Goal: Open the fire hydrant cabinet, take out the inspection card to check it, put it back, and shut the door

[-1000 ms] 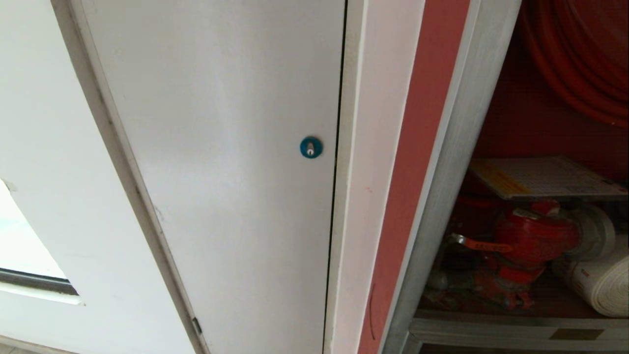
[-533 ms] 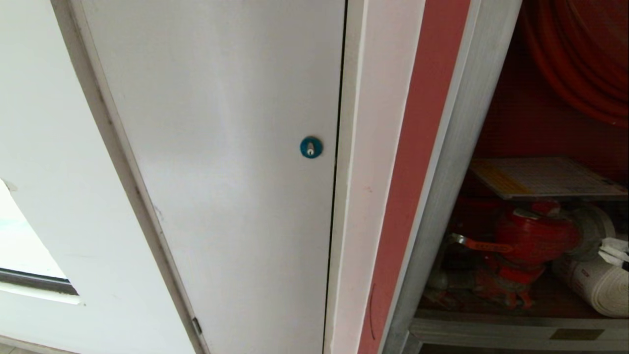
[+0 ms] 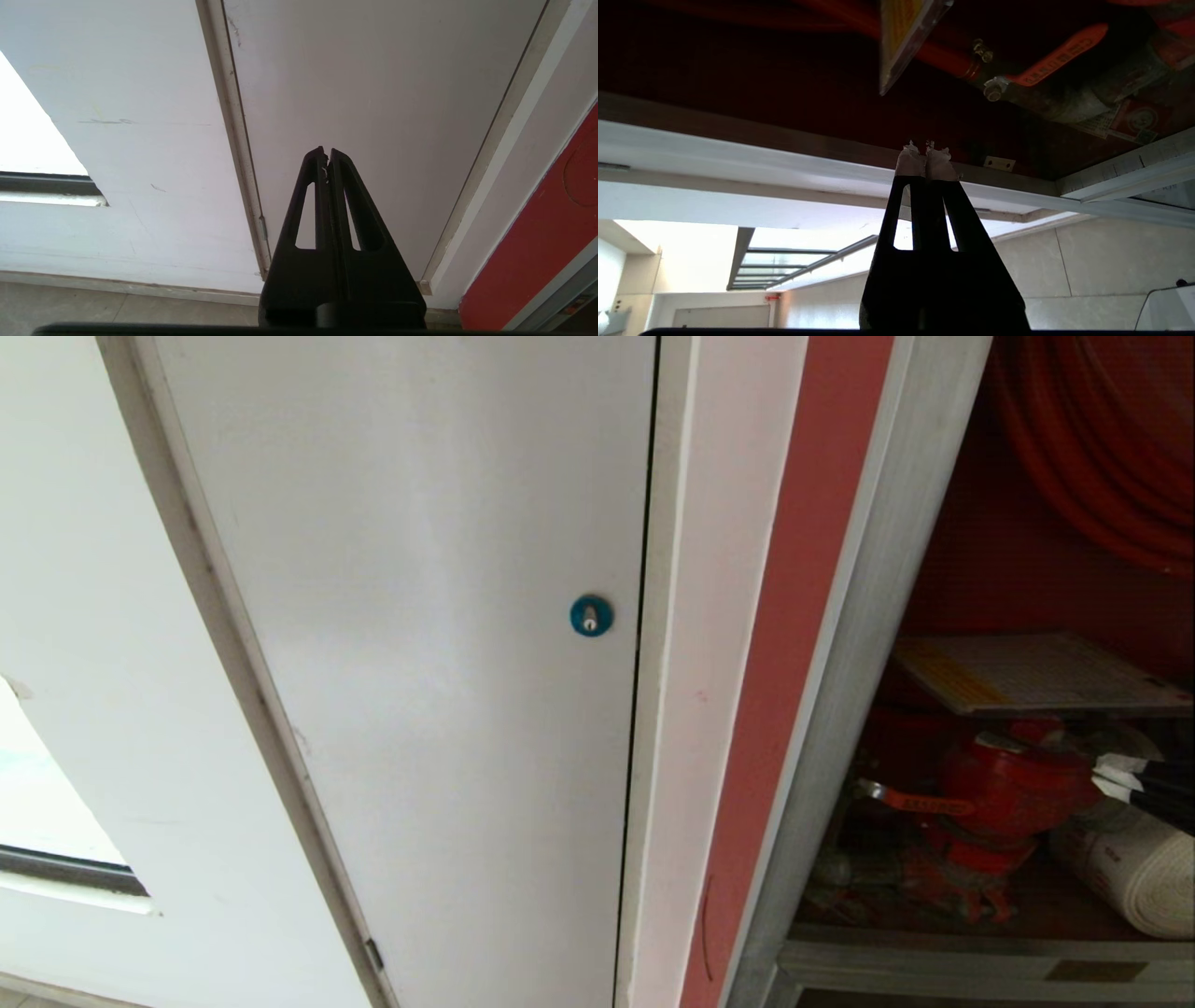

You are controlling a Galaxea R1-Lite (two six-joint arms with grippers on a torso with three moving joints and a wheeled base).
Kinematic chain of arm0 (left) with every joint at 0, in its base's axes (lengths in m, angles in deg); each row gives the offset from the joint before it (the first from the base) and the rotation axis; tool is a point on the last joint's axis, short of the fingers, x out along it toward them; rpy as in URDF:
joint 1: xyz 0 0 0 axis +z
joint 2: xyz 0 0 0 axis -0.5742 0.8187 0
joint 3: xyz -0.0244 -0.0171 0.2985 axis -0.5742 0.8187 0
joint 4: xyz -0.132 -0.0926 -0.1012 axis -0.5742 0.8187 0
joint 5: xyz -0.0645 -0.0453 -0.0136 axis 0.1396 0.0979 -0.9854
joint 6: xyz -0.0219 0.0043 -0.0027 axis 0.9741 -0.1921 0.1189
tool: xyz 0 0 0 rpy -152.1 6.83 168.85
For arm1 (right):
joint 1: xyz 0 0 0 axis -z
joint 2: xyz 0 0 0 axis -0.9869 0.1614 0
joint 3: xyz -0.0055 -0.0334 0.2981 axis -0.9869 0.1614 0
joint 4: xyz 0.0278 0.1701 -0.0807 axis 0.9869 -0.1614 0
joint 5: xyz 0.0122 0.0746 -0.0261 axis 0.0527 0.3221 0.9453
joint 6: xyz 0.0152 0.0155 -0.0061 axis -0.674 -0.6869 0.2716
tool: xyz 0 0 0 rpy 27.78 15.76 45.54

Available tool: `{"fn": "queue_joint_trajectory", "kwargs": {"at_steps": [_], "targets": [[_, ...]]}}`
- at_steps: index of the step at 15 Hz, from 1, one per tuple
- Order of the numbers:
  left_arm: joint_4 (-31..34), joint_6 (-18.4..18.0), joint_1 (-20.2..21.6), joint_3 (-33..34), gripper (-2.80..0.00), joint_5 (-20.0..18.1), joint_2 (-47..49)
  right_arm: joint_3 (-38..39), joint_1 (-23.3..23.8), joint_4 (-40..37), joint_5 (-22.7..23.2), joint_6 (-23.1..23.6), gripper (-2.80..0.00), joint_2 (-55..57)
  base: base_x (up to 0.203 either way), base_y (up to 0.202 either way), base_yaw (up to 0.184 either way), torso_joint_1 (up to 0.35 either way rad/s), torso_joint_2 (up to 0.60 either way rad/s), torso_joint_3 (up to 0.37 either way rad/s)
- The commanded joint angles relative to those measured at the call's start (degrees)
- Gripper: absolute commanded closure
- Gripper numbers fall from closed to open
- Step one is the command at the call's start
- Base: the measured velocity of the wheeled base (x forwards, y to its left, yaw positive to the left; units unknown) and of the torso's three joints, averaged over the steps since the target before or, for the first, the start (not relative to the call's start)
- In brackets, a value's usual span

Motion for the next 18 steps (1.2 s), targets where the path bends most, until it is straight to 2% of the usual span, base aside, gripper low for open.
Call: {"fn": "queue_joint_trajectory", "kwargs": {"at_steps": [1, 10, 18], "targets": [[0.0, 0.0, 0.0, 0.0, 0.0, 0.0, 0.1, -0.1, 0.0, 0.1, 0.1, -0.4, -2.8, 1.1, 0.0, 0.0, 0.0, 0.0, 0.0, 0.0], [0.0, 0.0, 0.0, 0.0, 0.0, 0.0, 0.0, 0.2, -0.1, 7.5, -1.0, -5.5, -2.8, 6.2, 0.0, 0.0, 0.0, 0.0, 0.0, 0.0], [0.0, 0.0, 0.0, 0.0, 0.0, 0.0, 0.0, -0.2, -0.2, 16.1, -1.0, -5.8, -2.8, 15.9, 0.0, 0.0, 0.0, 0.0, 0.0, 0.0]]}}
